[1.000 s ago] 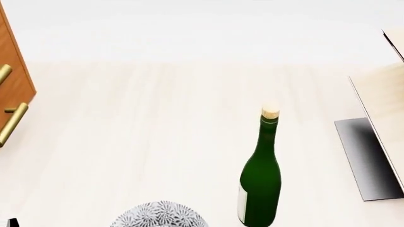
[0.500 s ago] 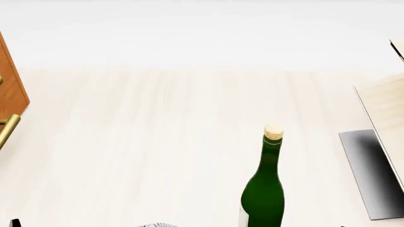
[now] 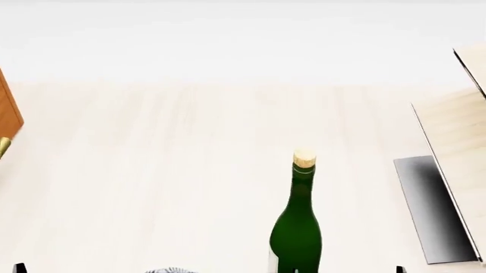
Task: Put the wine bottle on the wine rack.
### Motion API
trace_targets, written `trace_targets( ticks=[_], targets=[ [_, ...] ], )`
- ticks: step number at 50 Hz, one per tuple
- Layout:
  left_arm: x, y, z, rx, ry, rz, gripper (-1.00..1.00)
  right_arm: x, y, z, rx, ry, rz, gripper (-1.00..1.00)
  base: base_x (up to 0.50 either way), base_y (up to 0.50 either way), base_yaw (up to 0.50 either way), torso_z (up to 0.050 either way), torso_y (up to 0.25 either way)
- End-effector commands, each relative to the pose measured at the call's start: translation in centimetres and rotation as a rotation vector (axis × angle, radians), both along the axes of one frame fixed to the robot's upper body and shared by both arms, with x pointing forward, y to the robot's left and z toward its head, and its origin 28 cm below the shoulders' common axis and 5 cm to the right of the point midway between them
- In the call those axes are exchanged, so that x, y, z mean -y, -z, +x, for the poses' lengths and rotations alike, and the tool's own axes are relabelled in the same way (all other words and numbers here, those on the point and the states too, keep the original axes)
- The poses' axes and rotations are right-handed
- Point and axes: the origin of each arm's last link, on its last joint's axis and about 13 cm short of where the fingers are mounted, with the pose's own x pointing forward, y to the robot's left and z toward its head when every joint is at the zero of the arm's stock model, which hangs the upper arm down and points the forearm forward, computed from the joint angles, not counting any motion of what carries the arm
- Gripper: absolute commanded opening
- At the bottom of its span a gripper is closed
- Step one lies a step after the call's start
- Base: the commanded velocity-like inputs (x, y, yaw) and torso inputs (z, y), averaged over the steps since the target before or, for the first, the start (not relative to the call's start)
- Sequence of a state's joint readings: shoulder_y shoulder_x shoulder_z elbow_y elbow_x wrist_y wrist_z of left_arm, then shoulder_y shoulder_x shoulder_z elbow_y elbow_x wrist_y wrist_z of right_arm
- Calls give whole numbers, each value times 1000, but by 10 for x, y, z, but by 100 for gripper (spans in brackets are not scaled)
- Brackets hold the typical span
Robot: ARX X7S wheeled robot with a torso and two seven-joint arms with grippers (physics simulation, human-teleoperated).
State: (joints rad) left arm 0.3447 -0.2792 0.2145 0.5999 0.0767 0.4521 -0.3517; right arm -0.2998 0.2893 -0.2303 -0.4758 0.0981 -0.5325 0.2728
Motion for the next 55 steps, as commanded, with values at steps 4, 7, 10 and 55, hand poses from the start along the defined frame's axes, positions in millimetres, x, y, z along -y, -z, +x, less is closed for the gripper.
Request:
trace_targets(
  ticks=[4,7,10,55],
  targets=[
    [0,0,0,0,1,1,100,0,-1,0,-3,-5,1,100,0,-156,0,0,0],
    [0,-1,0,0,-1,0,100,0,-1,0,-3,-8,2,100,0,-61,0,0,0],
    [0,0,0,0,0,0,100,0,-1,0,-4,-8,4,100,0,-62,0,0,0],
    [0,1,0,1,2,2,100,0,1,0,-1,0,-8,100,0,-132,0,0,0]
  ],
)
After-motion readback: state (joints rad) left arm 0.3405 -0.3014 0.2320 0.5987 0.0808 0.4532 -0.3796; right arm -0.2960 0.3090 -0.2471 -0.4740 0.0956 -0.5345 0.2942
